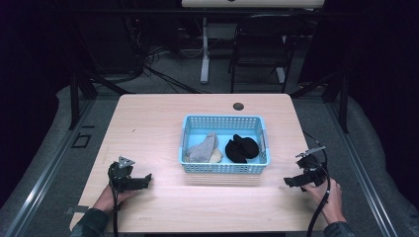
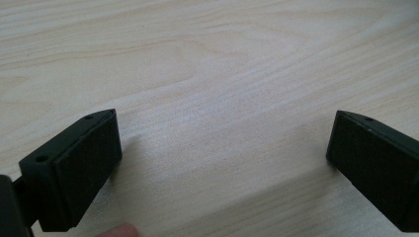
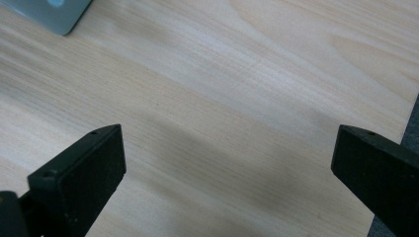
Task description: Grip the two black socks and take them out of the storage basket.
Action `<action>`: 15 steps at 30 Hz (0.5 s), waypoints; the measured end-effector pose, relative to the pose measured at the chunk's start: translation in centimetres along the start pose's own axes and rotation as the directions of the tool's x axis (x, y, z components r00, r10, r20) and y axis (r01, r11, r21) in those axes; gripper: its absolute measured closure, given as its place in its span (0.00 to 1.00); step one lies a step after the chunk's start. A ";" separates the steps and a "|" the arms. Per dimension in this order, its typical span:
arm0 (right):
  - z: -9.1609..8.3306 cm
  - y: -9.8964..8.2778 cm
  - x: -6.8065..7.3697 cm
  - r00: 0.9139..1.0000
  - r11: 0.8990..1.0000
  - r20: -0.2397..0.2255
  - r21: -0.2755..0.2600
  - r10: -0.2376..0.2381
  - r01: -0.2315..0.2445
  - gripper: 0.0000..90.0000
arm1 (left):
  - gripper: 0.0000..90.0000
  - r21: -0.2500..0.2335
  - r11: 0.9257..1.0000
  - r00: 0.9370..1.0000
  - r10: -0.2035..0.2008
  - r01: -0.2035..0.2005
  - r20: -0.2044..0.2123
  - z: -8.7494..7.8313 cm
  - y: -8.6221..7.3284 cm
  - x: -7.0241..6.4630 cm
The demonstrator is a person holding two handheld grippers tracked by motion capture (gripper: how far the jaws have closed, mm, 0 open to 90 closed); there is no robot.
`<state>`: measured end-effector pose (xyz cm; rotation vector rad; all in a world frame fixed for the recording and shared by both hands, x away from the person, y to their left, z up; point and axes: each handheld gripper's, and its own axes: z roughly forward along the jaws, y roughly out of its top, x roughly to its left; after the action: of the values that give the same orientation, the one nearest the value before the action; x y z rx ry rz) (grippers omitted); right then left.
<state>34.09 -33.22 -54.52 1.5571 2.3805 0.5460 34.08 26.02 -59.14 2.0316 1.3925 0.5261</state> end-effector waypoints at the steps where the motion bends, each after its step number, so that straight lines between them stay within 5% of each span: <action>1: -0.1 0.1 0.1 1.000 1.000 -0.011 -0.006 -0.001 0.001 0.00 | 0.00 0.000 1.000 1.000 0.000 0.000 0.000 0.0 0.0 0.0; 15: -2.8 1.4 0.4 1.000 0.998 -0.004 -0.055 -0.005 0.005 0.01 | 0.00 0.000 1.000 1.000 0.000 0.000 0.000 0.0 0.0 0.0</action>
<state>33.97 -32.83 -51.36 1.5275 2.3511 0.6084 34.08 26.02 -59.14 2.0312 1.3929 0.5265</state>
